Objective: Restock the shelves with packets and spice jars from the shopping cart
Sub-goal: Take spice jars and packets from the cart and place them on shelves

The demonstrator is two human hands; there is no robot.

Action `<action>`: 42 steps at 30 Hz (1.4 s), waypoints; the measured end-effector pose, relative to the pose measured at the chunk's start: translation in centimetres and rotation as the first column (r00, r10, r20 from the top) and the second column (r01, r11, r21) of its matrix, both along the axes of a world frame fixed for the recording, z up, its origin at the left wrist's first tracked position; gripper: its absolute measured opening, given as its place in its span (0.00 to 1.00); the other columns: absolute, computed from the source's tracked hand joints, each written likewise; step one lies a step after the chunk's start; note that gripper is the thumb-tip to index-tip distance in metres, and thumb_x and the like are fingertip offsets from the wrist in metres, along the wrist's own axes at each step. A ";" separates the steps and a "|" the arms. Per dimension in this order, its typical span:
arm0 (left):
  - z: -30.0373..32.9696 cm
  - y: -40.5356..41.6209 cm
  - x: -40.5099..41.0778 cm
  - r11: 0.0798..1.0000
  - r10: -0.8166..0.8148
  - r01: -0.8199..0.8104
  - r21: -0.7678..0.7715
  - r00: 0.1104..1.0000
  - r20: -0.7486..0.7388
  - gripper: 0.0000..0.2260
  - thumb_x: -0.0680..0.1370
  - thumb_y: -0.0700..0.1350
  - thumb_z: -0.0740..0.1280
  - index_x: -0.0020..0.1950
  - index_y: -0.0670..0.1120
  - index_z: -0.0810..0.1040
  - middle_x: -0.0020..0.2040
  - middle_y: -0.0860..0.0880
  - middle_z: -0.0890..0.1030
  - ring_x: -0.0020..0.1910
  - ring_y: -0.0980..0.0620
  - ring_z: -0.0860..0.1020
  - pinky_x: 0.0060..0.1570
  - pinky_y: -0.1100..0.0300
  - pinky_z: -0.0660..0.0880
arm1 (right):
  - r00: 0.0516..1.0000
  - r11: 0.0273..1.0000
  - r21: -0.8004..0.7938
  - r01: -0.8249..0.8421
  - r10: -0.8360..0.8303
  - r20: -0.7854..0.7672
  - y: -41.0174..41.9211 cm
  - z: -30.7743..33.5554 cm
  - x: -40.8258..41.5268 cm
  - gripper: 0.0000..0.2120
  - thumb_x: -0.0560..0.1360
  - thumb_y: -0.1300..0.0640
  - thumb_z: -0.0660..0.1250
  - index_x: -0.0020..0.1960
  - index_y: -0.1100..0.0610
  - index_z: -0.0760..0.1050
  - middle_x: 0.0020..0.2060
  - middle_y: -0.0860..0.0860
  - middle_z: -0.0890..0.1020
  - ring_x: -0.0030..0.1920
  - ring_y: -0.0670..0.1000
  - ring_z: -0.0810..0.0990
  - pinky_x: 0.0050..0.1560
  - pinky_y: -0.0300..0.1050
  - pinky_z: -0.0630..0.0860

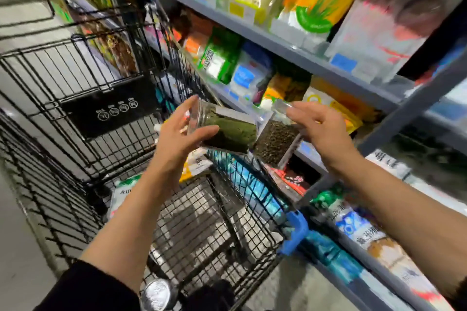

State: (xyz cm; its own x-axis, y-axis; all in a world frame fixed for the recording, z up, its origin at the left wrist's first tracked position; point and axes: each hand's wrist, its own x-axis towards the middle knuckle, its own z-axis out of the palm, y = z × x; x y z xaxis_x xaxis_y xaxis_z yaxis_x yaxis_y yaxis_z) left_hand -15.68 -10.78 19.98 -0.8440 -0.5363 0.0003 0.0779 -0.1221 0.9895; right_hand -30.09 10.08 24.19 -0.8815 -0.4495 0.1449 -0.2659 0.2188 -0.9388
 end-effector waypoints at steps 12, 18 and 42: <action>15.8 25.6 -9.2 0.865 -0.478 0.398 -0.304 0.838 -0.263 0.24 0.61 0.46 0.77 0.57 0.48 0.80 0.45 0.54 0.84 0.41 0.59 0.80 0.39 0.67 0.76 | 0.845 0.897 -0.111 0.429 -0.441 -0.301 28.7 12.2 3.2 0.15 0.67 0.50 0.74 0.47 0.60 0.82 0.40 0.51 0.83 0.34 0.35 0.75 0.41 0.28 0.70; 22.6 41.6 -10.6 0.749 -0.639 0.458 -0.479 0.690 -0.340 0.26 0.52 0.52 0.83 0.46 0.52 0.80 0.39 0.57 0.82 0.38 0.62 0.78 0.44 0.59 0.77 | 0.608 0.726 -0.217 0.653 -0.673 -0.422 43.6 17.1 8.2 0.12 0.65 0.51 0.77 0.45 0.54 0.80 0.38 0.47 0.82 0.37 0.40 0.77 0.43 0.36 0.73; 35.2 71.3 -17.1 0.547 -0.804 0.267 -0.793 0.431 -0.410 0.27 0.61 0.64 0.77 0.56 0.54 0.80 0.49 0.59 0.81 0.51 0.58 0.78 0.52 0.57 0.77 | 0.064 0.287 -0.256 0.923 -0.772 -0.632 68.2 26.9 11.0 0.21 0.64 0.43 0.76 0.49 0.56 0.79 0.46 0.48 0.81 0.51 0.48 0.78 0.51 0.42 0.74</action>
